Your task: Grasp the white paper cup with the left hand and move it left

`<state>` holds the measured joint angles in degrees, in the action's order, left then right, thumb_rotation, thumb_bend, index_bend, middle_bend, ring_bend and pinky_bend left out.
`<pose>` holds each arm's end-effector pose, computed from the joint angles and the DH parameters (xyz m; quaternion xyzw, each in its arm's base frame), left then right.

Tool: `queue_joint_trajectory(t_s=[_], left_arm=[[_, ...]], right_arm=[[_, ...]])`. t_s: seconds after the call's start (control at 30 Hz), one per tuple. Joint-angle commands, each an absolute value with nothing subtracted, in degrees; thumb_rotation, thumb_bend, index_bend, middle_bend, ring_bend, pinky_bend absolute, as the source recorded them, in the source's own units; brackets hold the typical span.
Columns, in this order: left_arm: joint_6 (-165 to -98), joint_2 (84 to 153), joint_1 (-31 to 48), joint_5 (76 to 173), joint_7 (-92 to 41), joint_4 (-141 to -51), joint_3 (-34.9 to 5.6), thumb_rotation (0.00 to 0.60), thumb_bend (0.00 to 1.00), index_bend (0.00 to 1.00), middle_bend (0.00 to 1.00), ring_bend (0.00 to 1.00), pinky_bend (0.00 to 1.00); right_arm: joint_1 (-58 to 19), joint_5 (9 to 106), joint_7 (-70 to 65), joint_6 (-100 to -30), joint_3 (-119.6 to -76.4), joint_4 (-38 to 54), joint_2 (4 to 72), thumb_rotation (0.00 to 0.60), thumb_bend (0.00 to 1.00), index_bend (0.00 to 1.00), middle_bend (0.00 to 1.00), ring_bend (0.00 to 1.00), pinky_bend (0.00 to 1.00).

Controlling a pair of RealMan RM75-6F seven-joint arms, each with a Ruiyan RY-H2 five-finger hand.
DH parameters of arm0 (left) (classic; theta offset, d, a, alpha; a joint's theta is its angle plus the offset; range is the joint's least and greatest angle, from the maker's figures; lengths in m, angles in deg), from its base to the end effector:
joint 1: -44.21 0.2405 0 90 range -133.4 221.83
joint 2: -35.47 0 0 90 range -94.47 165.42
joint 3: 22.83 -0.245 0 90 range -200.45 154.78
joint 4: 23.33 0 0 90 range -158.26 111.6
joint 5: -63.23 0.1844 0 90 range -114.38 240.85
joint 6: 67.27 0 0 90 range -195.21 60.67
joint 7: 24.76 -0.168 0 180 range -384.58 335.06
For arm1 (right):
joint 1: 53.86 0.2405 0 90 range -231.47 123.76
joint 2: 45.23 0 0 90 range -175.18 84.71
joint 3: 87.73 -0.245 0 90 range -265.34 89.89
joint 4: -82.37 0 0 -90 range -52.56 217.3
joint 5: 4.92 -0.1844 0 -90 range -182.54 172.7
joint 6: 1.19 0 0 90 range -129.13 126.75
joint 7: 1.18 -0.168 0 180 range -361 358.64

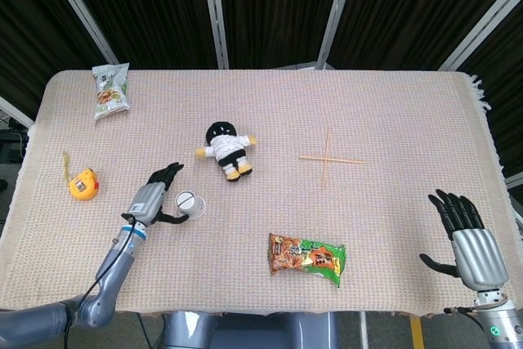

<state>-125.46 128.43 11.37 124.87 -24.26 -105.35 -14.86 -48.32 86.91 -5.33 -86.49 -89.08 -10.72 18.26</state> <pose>-0.1962 0.3178 -0.0182 -0.6057 -0.5692 -0.4043 0.3816 -0.2734 -0.1993 0.1695 0.6170 -0.3908 0.4233 0.5361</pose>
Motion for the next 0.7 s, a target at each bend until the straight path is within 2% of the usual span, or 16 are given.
queue_joint_trajectory(t_s=[0.03,0.17,0.33,0.53,0.7], left_arm=[[-126.01,127.39,12.13,126.06,-23.51,-106.32,-14.98,0.600,0.07,0.00,0.00,0.00,0.00],[-130.53,125.39,14.35,129.98,-22.40,-108.47,-15.55,0.600,0.04,0.00,0.00,0.00,0.00],[-143.28,120.72,20.38,137.65,-26.37,-110.92,-18.50,0.600,0.03,0.00,0.00,0.00,0.00],[-155.85,115.90,29.20,139.60,-37.06,-113.01,-22.47,0.600,0.02,0.00,0.00,0.00,0.00],[-161.25,114.09,34.07,141.42,-39.86,-112.23,-24.63,0.600,0.03,0.00,0.00,0.00,0.00]], right_arm=[[-48.33,86.97,-5.27,-86.55,-89.07,-10.63,18.26,0.600,0.04,0.03,0.00,0.00,0.00],[-48.30,86.68,-5.30,-86.51,-89.22,-10.41,18.33,0.600,0.04,0.03,0.00,0.00,0.00],[-48.28,86.29,-3.82,-86.67,-89.55,-9.81,19.06,0.600,0.04,0.03,0.00,0.00,0.00],[-48.15,85.73,0.03,-86.82,-90.06,-9.01,21.01,0.600,0.04,0.01,0.00,0.00,0.00],[-48.22,86.19,1.85,-87.45,-90.10,-8.59,22.17,0.600,0.04,0.00,0.00,0.00,0.00]])
